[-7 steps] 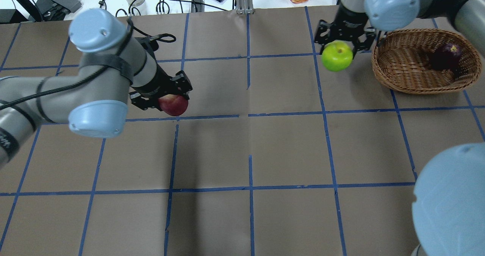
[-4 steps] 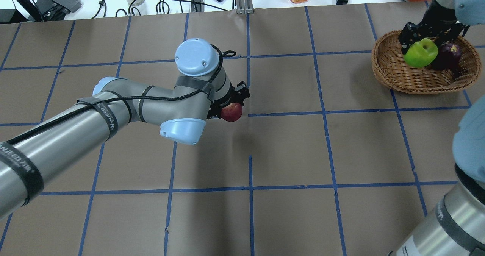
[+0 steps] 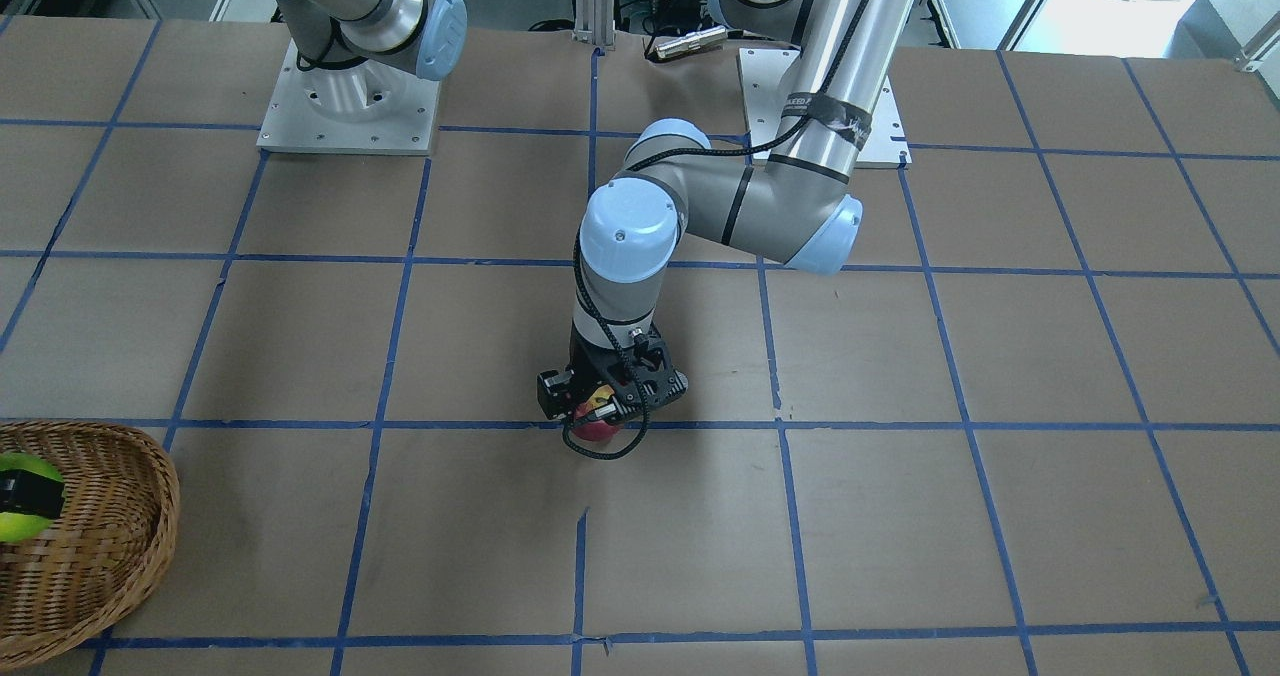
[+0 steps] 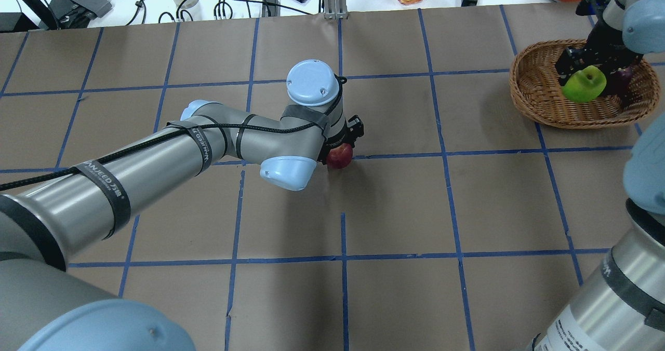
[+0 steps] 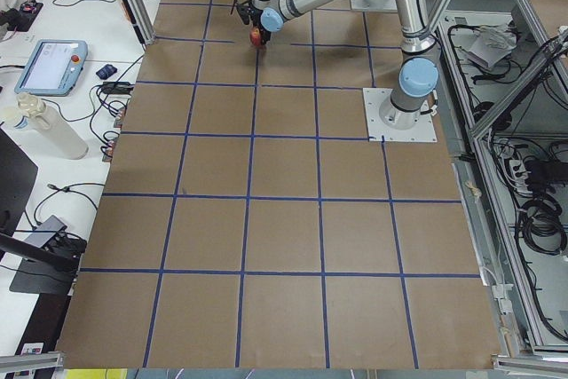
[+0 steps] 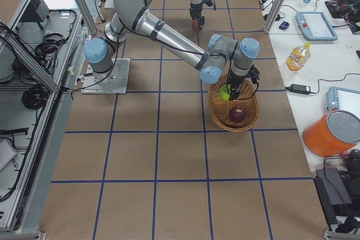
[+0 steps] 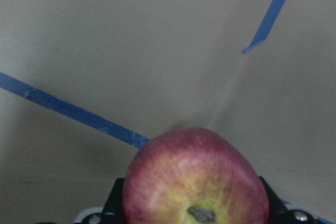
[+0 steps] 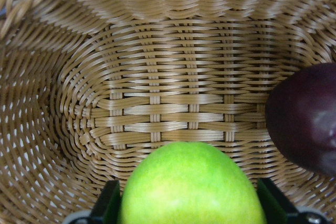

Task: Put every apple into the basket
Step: 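Release green apple in basket while left sets down red apple, then lower the right gripper onto the red apple, grasp and lift it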

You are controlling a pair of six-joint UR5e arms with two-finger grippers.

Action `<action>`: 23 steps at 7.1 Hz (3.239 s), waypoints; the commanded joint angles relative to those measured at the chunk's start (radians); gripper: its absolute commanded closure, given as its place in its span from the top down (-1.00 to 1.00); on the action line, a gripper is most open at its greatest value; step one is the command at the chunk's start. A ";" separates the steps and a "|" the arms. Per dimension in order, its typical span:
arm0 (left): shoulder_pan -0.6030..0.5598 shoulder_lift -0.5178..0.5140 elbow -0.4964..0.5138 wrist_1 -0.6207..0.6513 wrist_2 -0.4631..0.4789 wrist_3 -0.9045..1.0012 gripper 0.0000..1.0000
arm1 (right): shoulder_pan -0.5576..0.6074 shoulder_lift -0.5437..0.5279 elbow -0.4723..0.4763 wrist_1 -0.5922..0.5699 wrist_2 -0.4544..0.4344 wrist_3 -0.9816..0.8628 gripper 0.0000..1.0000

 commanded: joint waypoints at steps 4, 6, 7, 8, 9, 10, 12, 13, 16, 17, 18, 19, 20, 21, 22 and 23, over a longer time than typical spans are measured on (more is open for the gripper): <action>0.005 0.089 0.032 -0.087 -0.005 0.131 1.00 | -0.039 0.043 0.004 0.001 0.017 -0.017 1.00; 0.074 0.224 0.092 -0.360 -0.016 0.298 1.00 | -0.034 0.021 -0.016 0.023 0.014 -0.017 1.00; 0.121 0.296 0.112 -0.489 -0.016 0.410 1.00 | -0.023 -0.051 -0.028 0.117 0.022 -0.016 1.00; 0.187 0.363 0.117 -0.566 -0.017 0.522 1.00 | 0.004 -0.120 -0.048 0.243 0.078 -0.007 1.00; 0.240 0.426 0.117 -0.665 -0.016 0.642 1.00 | 0.067 -0.166 -0.065 0.326 0.089 0.039 1.00; 0.302 0.488 0.118 -0.742 -0.013 0.726 1.00 | 0.161 -0.208 -0.064 0.390 0.096 0.178 1.00; 0.384 0.555 0.132 -0.830 -0.002 0.891 1.00 | 0.352 -0.222 -0.052 0.394 0.184 0.361 1.00; 0.398 0.556 0.155 -0.834 -0.003 0.908 1.00 | 0.427 -0.219 -0.035 0.394 0.204 0.482 1.00; 0.400 0.542 0.178 -0.834 -0.002 0.913 1.00 | 0.630 -0.203 0.138 0.107 0.208 0.830 1.00; 0.400 0.536 0.178 -0.832 -0.002 0.913 1.00 | 0.665 -0.199 0.209 -0.004 0.212 0.886 1.00; 0.401 0.536 0.178 -0.831 -0.005 0.913 1.00 | 0.688 -0.184 0.249 -0.100 0.232 0.909 1.00; 0.401 0.536 0.178 -0.831 -0.002 0.913 1.00 | 0.702 -0.168 0.260 -0.126 0.293 0.911 1.00; 0.403 0.537 0.178 -0.831 0.000 0.913 1.00 | 0.714 -0.145 0.261 -0.129 0.300 0.935 1.00; 0.403 0.537 0.178 -0.829 0.001 0.913 1.00 | 0.746 -0.118 0.258 -0.135 0.292 0.975 1.00; 0.403 0.536 0.175 -0.826 0.001 0.913 1.00 | 0.760 -0.093 0.261 -0.191 0.286 0.983 1.00; 0.404 0.537 0.169 -0.826 0.001 0.913 1.00 | 0.759 -0.079 0.261 -0.198 0.275 0.981 1.00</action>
